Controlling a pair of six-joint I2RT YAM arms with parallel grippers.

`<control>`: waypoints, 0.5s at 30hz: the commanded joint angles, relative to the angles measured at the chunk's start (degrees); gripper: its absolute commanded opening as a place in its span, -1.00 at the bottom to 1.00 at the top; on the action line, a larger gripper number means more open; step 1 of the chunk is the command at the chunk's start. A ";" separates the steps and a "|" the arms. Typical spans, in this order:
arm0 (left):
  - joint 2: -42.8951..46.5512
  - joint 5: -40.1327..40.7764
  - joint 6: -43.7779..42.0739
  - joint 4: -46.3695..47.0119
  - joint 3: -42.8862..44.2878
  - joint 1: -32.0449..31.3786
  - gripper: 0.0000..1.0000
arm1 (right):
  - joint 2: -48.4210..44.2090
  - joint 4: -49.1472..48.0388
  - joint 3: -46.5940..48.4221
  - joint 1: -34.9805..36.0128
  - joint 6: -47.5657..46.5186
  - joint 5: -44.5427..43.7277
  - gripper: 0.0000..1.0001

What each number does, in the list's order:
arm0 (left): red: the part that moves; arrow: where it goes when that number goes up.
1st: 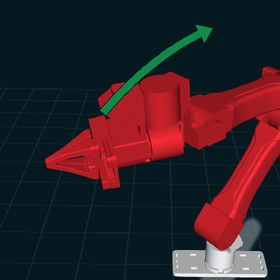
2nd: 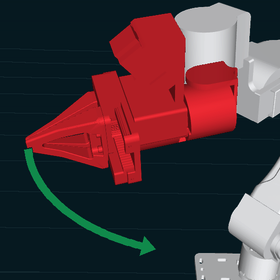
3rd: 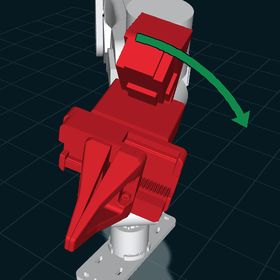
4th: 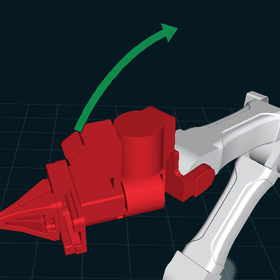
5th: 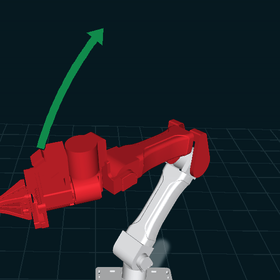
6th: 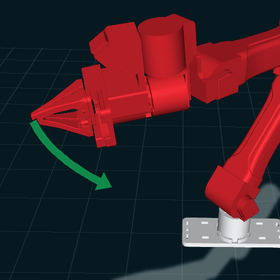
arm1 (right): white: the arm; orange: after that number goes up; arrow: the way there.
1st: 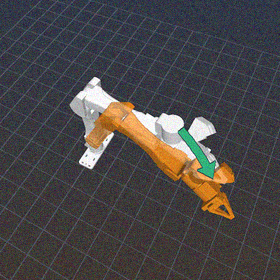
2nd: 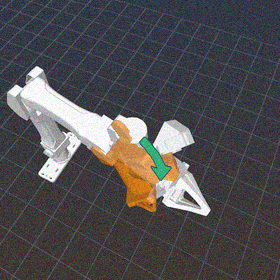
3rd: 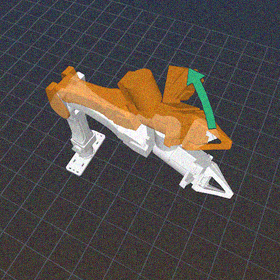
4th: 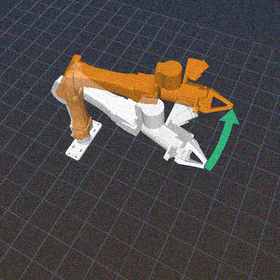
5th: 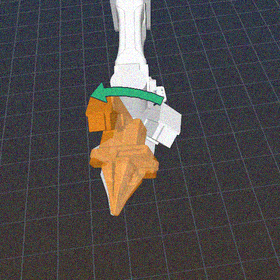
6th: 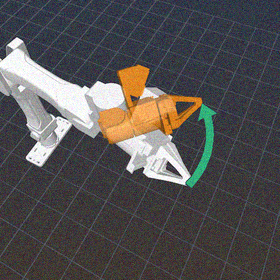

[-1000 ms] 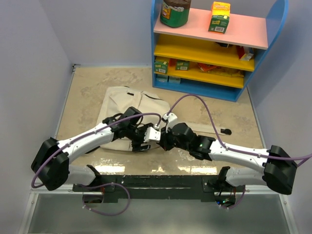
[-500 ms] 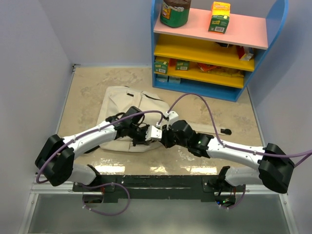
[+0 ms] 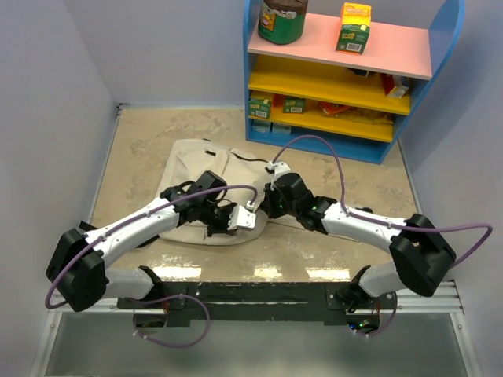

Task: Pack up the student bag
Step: Zip the student bag at the center of the board.

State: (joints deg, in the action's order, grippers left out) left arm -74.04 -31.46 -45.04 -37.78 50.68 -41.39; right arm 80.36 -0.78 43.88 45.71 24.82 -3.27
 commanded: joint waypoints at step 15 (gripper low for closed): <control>11.89 8.43 -13.07 -23.06 -2.07 -0.45 -0.68 | 6.75 -2.12 12.55 -7.48 -6.10 -2.54 -1.00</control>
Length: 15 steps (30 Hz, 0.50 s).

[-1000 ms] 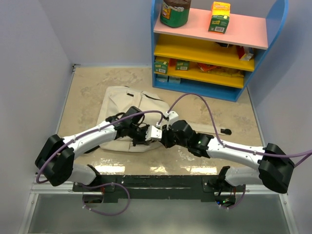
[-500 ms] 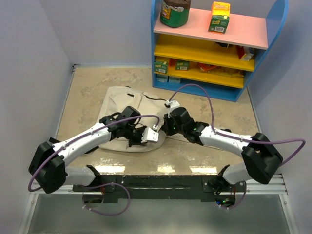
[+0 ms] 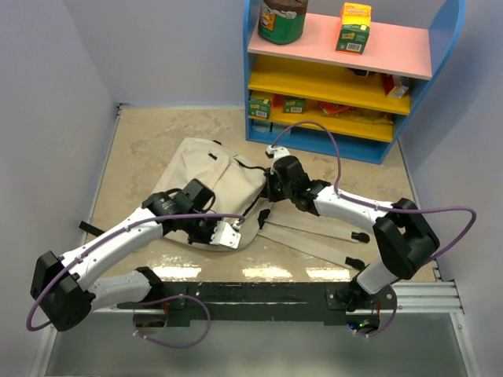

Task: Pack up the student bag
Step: Zip the student bag at the center of the board.

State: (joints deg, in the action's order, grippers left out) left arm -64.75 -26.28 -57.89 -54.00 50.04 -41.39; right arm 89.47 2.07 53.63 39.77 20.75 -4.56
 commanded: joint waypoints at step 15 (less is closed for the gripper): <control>-5.11 -0.71 29.31 17.95 9.81 -2.90 0.47 | -12.92 -10.50 -8.27 1.63 2.71 7.37 -1.00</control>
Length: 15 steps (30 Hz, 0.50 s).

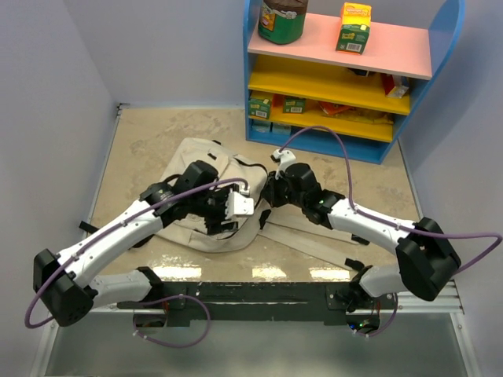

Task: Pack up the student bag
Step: Zip the student bag at the center of the board.

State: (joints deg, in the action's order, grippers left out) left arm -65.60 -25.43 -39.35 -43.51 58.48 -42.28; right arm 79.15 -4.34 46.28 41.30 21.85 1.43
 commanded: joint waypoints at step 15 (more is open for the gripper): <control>-13.14 13.99 15.63 20.20 -2.49 -8.95 1.00 | -8.58 -5.15 -7.26 0.45 4.34 2.70 -1.00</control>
State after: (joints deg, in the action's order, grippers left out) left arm -77.41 -18.50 -25.32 -29.58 57.04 -49.34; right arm 73.25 -6.42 40.01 41.32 24.60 2.61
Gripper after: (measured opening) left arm 0.996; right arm 0.008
